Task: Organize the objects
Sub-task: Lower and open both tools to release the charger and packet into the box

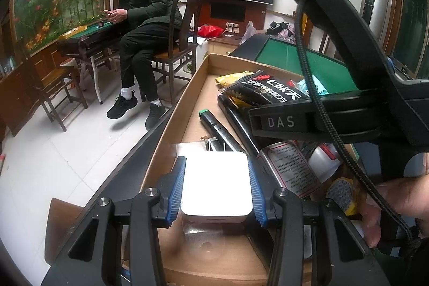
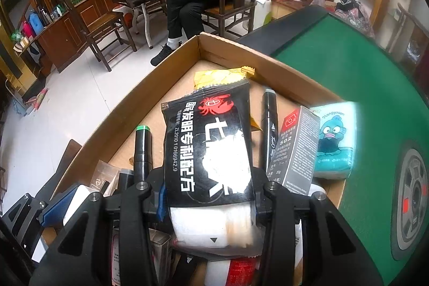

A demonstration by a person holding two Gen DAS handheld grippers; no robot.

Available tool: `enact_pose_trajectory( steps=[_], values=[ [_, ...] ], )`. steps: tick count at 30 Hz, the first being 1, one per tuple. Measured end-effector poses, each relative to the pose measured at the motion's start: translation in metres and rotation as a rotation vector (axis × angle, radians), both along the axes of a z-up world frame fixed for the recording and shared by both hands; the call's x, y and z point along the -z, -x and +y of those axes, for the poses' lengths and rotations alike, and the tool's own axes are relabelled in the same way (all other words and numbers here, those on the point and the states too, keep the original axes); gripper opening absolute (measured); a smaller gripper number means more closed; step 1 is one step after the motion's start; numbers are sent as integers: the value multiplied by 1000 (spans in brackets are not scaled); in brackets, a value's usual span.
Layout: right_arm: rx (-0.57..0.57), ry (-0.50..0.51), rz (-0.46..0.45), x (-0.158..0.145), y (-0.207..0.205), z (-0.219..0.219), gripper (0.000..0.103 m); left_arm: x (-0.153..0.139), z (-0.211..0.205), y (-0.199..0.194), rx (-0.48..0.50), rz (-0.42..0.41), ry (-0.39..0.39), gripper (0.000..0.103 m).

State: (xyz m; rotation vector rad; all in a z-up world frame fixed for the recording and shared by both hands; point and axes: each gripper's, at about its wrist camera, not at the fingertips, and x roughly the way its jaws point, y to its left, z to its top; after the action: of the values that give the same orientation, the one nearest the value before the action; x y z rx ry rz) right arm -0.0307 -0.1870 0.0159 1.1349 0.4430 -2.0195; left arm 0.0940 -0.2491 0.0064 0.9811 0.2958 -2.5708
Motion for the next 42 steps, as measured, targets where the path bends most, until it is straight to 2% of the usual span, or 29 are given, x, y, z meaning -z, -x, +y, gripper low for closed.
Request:
enact_pose_trajectory(
  steps=[13, 14, 18, 22, 27, 31, 35, 37, 40, 42],
  values=[
    [9, -19, 4, 0, 3, -8, 42, 0, 2, 0, -2, -2, -4, 40],
    [12, -20, 5, -1, 3, -8, 44, 0, 3, 0, -2, -3, -5, 41],
    [8, -34, -3, -1, 0, -8, 61, 1, 7, 0, -4, -6, -5, 49],
    [-7, -61, 62, -7, -10, -8, 62, -2, 11, -3, -3, 5, 3, 58],
    [-5, -8, 70, -19, -14, 3, 71, -6, 17, -7, 0, 20, -5, 64],
    [18, 31, 91, -27, -15, 17, 73, -11, 22, -11, -11, 36, 1, 67],
    [61, 84, 145, -43, -25, 41, 79, -24, 32, -20, -46, 75, 76, 68],
    [86, 104, 179, -50, -32, 55, 80, -30, 36, -22, -98, 65, 124, 73],
    [146, 166, 233, -62, -48, 89, 81, -38, 41, -27, -124, 85, 178, 75],
    [193, 214, 266, -64, -60, 115, 82, -43, 44, -35, -138, 124, 179, 87]
  ],
)
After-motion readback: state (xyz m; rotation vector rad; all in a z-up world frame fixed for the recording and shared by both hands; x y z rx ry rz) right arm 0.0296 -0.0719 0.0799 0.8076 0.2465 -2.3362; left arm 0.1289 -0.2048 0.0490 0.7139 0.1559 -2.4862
